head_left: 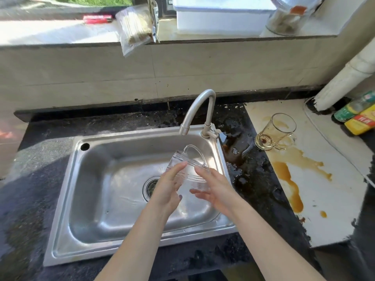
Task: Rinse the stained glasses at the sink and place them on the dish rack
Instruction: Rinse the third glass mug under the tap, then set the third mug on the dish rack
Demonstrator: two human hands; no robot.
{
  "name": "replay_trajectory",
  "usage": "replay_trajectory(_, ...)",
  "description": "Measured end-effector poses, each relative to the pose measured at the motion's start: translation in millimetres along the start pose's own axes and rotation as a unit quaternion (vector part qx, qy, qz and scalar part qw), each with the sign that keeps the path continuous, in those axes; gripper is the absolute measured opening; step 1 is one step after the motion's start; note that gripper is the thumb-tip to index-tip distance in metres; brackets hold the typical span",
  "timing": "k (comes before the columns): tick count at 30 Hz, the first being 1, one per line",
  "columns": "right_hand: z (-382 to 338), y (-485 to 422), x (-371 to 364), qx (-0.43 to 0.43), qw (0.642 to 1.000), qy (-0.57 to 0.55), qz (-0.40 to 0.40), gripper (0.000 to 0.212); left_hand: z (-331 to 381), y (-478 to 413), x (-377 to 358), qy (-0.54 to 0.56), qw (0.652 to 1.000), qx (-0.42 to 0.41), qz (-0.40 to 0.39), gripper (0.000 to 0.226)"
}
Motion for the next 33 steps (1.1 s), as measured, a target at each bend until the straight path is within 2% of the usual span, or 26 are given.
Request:
replay_trajectory(3,-18.5,8.7,-4.8,0.061,0.996,0.034,0.055,0.094,20.3,13.2,21.5,-0.05,0.997,-0.004,-0.064,0.047)
replay_trajectory(6,-25.0,25.2,-6.6,0.074,0.992,0.075,0.063,0.076,37.6,19.8,43.5,-0.116,0.989,-0.03,-0.081,0.045)
replay_trajectory(8,-21.4,34.1,-14.3,0.068,0.968,0.199,0.138,0.062,39.2,22.5,50.7,-0.199,0.977,-0.027,-0.069,0.043)
replay_trajectory(10,-13.7,38.7,-23.3,0.064,0.925,0.31,0.208,0.066,39.5,25.7,52.9,-0.278,0.959,-0.04,-0.044,0.036)
replay_trajectory(12,-8.4,45.3,-32.5,0.069,0.924,0.313,0.208,0.074,43.1,28.0,48.8,-0.34,0.935,-0.089,-0.053,0.038)
replay_trajectory(13,-6.8,49.3,-34.8,0.077,0.917,0.33,0.212,0.075,45.8,29.7,45.6,-0.37,0.919,-0.115,-0.076,0.042)
replay_trajectory(15,-7.4,60.5,-38.8,0.088,0.87,0.428,0.229,0.075,50.4,35.2,38.1,-0.435,0.875,-0.167,-0.131,0.044)
replay_trajectory(19,-13.7,83.3,-43.6,0.123,0.825,0.502,0.229,0.073,57.0,43.8,21.1,-0.619,0.716,-0.28,-0.16,0.018)
replay_trajectory(20,-15.4,90.0,-41.3,0.127,0.816,0.514,0.233,0.072,58.9,46.2,16.1,-0.64,0.691,-0.294,-0.164,0.011)
replay_trajectory(25,-9.2,140.1,-10.8,0.135,0.828,0.479,0.257,0.069,48.3,64.8,-27.3,-0.666,0.635,-0.304,-0.246,0.014)
replay_trajectory(29,20.5,200.9,36.8,0.134,0.849,0.396,0.324,0.072,-2.9,83.1,-86.0,-0.697,0.557,-0.334,-0.304,0.015)
replay_trajectory(31,44.1,240.2,63.7,0.138,0.865,0.315,0.366,0.075,-39.5,94.4,-117.6,-0.686,0.546,-0.337,-0.343,0.014)
replay_trajectory(33,74.6,284.0,91.4,0.15,0.869,0.229,0.413,0.074,-82.5,109.2,-149.2,-0.662,0.552,-0.325,-0.39,0.015)
Point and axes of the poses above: each hand's wrist, its own y-axis away from the middle knuckle, its own x-axis out of the back of the hand, z = x × y, the point moved 1 cm from there along -y, towards the middle knuckle, and after that the axes turned 3 degrees about -z, right-handed, at the moved point
